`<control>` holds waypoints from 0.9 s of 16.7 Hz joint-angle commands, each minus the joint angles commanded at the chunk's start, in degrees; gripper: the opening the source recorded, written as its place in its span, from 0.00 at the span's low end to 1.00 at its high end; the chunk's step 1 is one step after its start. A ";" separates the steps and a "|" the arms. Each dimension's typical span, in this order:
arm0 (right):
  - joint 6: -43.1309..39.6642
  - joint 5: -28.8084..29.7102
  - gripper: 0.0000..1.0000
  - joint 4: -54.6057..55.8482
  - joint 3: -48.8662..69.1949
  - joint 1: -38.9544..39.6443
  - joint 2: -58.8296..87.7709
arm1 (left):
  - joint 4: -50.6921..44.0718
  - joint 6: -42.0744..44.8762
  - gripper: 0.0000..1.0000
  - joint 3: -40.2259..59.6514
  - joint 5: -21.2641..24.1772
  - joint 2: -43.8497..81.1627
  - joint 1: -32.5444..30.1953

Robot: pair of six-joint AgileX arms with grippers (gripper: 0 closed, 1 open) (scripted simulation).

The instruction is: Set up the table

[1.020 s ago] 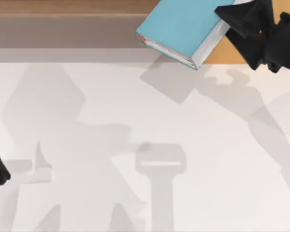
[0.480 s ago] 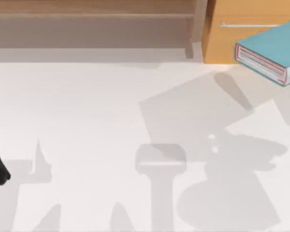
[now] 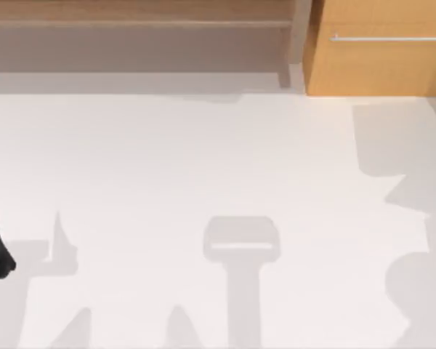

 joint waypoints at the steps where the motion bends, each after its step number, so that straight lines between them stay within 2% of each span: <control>1: 0.01 0.88 0.00 0.97 1.62 -1.16 1.97 | 0.00 0.00 1.00 0.00 0.00 0.00 0.00; 7: -0.42 3.73 0.00 4.57 9.53 -4.21 11.87 | 0.00 0.00 1.00 0.00 0.00 0.00 0.00; 15: -0.37 3.84 0.00 4.71 10.22 -3.86 13.06 | 0.00 0.00 1.00 0.00 0.00 0.00 0.00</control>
